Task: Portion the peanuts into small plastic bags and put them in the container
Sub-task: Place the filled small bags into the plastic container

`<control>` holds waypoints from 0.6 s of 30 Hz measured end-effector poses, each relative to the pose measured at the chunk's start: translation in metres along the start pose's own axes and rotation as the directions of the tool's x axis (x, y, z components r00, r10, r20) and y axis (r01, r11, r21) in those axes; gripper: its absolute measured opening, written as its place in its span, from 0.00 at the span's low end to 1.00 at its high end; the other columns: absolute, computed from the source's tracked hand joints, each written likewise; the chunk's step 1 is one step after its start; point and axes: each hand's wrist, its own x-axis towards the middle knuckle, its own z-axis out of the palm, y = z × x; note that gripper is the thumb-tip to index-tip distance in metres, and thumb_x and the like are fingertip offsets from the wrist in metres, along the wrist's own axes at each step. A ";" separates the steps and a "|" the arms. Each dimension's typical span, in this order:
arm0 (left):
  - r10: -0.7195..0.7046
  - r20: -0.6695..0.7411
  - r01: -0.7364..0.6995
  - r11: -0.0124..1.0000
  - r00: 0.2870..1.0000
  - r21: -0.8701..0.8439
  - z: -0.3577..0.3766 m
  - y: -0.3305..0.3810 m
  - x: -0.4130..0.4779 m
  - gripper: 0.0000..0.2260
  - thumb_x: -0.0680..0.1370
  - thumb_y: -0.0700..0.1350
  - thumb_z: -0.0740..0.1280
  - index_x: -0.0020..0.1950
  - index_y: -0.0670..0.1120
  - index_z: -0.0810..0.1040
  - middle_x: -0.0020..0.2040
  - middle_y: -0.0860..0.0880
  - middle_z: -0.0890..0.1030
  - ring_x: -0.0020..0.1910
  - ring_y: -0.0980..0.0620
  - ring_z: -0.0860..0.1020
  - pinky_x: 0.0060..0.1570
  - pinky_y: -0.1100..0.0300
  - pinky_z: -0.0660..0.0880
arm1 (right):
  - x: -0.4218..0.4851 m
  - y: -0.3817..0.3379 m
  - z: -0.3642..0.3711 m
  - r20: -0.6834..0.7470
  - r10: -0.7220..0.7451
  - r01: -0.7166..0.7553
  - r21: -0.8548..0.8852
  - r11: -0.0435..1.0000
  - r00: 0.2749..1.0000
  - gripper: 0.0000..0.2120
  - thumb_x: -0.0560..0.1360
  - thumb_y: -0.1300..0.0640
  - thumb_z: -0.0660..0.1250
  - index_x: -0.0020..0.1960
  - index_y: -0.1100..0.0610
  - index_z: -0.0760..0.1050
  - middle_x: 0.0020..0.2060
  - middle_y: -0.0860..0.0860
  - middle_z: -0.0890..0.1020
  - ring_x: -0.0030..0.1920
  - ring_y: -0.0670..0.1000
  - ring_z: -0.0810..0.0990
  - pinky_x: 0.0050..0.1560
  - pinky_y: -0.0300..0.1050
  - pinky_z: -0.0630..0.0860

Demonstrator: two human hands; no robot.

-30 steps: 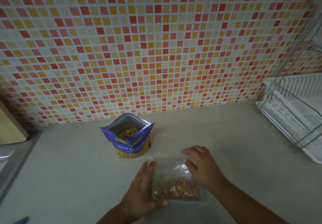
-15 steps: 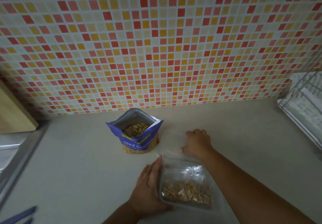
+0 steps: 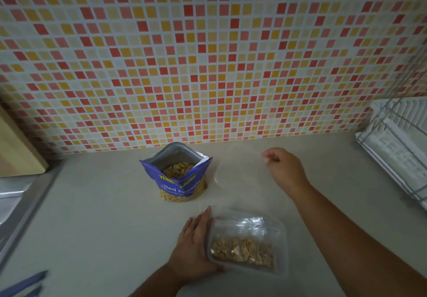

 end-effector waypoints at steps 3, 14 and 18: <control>-0.012 -0.007 0.012 1.000 1.000 -0.016 0.000 0.001 -0.001 0.61 0.54 0.78 0.63 0.74 0.52 0.36 0.71 0.63 0.41 0.72 0.64 0.44 0.73 0.63 0.37 | -0.027 0.010 0.006 0.324 0.036 -0.007 -0.090 0.996 0.945 0.07 0.72 0.64 0.66 0.43 0.54 0.80 0.38 0.49 0.78 0.44 0.49 0.76 0.39 0.37 0.68; -0.013 -0.010 0.012 1.000 1.000 -0.023 -0.005 0.008 -0.005 0.58 0.59 0.70 0.70 0.75 0.50 0.37 0.69 0.64 0.44 0.67 0.65 0.45 0.69 0.66 0.36 | -0.075 0.037 0.041 0.350 0.117 0.024 -0.374 0.927 0.930 0.09 0.76 0.56 0.61 0.48 0.47 0.78 0.48 0.48 0.84 0.54 0.52 0.78 0.57 0.44 0.73; -0.011 -0.009 0.011 0.999 1.000 -0.032 -0.004 0.008 -0.005 0.57 0.59 0.70 0.70 0.73 0.53 0.36 0.69 0.65 0.44 0.67 0.65 0.46 0.69 0.66 0.37 | -0.077 0.038 0.045 0.363 0.087 0.035 -0.317 0.948 0.928 0.10 0.76 0.58 0.60 0.52 0.51 0.78 0.51 0.49 0.83 0.54 0.52 0.79 0.57 0.45 0.75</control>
